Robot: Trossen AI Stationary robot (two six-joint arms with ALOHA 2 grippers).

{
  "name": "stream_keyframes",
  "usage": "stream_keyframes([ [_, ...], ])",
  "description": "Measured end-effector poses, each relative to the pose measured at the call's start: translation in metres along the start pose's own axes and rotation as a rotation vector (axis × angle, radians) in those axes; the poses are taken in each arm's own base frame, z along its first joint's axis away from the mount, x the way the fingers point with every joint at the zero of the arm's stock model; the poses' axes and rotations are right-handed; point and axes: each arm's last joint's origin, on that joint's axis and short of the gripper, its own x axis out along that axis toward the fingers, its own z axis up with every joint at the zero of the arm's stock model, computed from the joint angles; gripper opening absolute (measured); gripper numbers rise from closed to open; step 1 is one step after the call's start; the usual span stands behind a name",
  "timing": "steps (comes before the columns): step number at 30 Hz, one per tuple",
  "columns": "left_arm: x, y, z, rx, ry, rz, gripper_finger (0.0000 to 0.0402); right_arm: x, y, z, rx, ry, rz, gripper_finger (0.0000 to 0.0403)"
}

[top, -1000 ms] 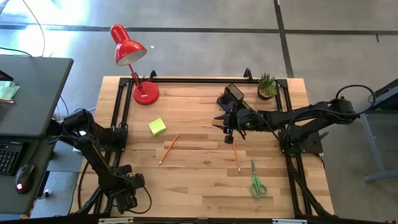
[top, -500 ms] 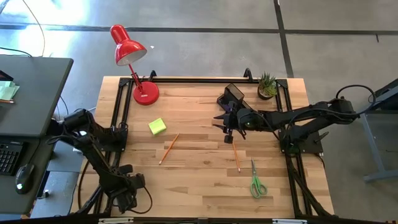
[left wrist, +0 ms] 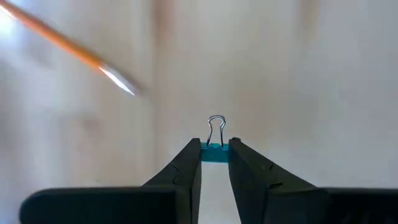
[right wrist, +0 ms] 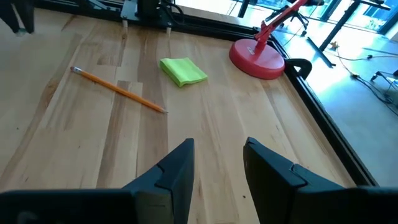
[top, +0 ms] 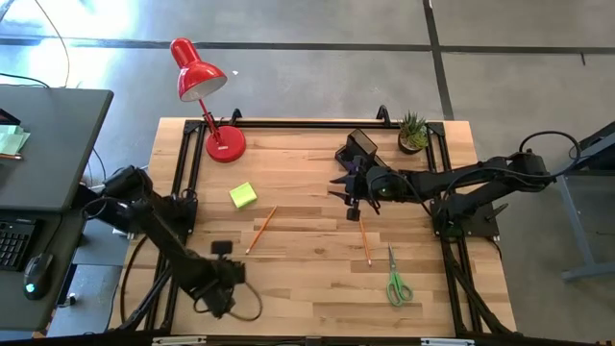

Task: Pick and place office supplies into organizer
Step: Put the blue binder clip into the black desk organizer

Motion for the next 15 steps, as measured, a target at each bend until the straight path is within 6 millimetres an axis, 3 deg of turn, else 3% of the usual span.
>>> stream_keyframes([
  [10, 0.008, 0.058, 0.067, 0.033, -0.308, 0.399, 0.0056, -0.003, 0.000, -0.009, 0.052, 0.105, -0.029, 0.0129],
  [15, 0.016, 0.098, 0.105, 0.001, -0.386, 0.503, 0.0056, -0.016, -0.003, -0.005, 0.114, 0.104, -0.029, 0.0129],
])
